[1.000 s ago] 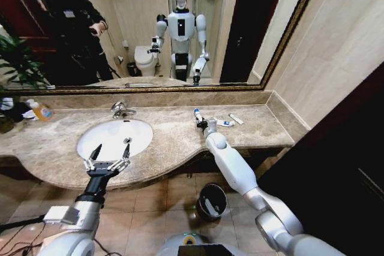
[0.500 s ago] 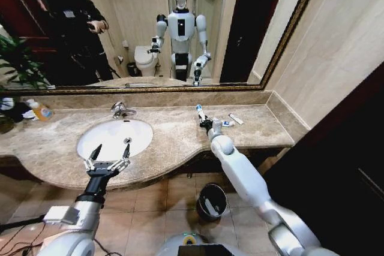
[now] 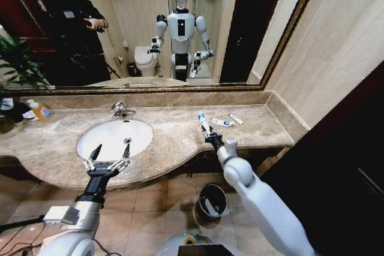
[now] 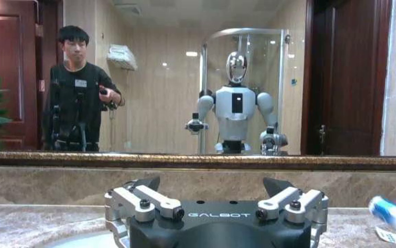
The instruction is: Pick up the trash from the sink and place it in the trash bin.
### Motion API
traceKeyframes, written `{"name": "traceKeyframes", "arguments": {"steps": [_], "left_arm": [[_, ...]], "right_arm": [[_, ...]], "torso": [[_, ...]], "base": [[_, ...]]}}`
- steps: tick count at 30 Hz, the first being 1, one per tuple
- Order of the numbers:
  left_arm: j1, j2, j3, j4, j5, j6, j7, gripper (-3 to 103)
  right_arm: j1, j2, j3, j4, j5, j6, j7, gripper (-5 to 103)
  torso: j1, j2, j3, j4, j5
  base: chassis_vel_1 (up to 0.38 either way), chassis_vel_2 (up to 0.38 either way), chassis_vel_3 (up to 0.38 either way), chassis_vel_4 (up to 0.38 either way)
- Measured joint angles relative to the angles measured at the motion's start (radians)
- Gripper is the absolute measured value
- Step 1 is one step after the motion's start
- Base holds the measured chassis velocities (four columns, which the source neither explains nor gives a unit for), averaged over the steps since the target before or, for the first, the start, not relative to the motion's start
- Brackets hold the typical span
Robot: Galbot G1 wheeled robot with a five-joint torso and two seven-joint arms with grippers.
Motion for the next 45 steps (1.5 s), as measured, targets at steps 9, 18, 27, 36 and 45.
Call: {"name": "traceKeyframes", "arguments": {"steps": [9, 18, 27, 36, 45], "left_arm": [[0.0, 0.0, 0.0, 0.0, 0.0, 0.0, 0.0, 100], [0.0, 0.0, 0.0, 0.0, 0.0, 0.0, 0.0, 100], [0.0, 0.0, 0.0, 0.0, 0.0, 0.0, 0.0, 100], [0.0, 0.0, 0.0, 0.0, 0.0, 0.0, 0.0, 100], [0.0, 0.0, 0.0, 0.0, 0.0, 0.0, 0.0, 100]], "right_arm": [[-0.14, 0.02, -0.015, 0.019, -0.127, 0.067, -0.004, 27], [-0.262, -0.002, 0.03, 0.066, -0.154, 0.122, 0.011, 27], [-0.355, 0.021, 0.059, 0.003, -0.233, 0.21, 0.05, 27], [-0.394, 0.066, 0.06, -0.117, -0.377, 0.32, 0.027, 27], [-0.36, 0.112, 0.045, -0.291, -0.375, 0.348, 0.017, 27]], "torso": [[0.0, 0.0, 0.0, 0.0002, -0.0001], [0.0, 0.0, 0.0, 0.0001, -0.0001], [0.0, 0.0, 0.0, 0.0002, -0.0001], [0.0, 0.0, 0.0, 0.0002, -0.0002], [0.0, 0.0, 0.0, 0.0002, -0.0001]], "base": [[0.0, 0.0, 0.0, 0.0], [0.0, 0.0, 0.0, 0.0], [0.0, 0.0, 0.0, 0.0], [0.0, 0.0, 0.0, 0.0], [0.0, 0.0, 0.0, 0.0]]}}
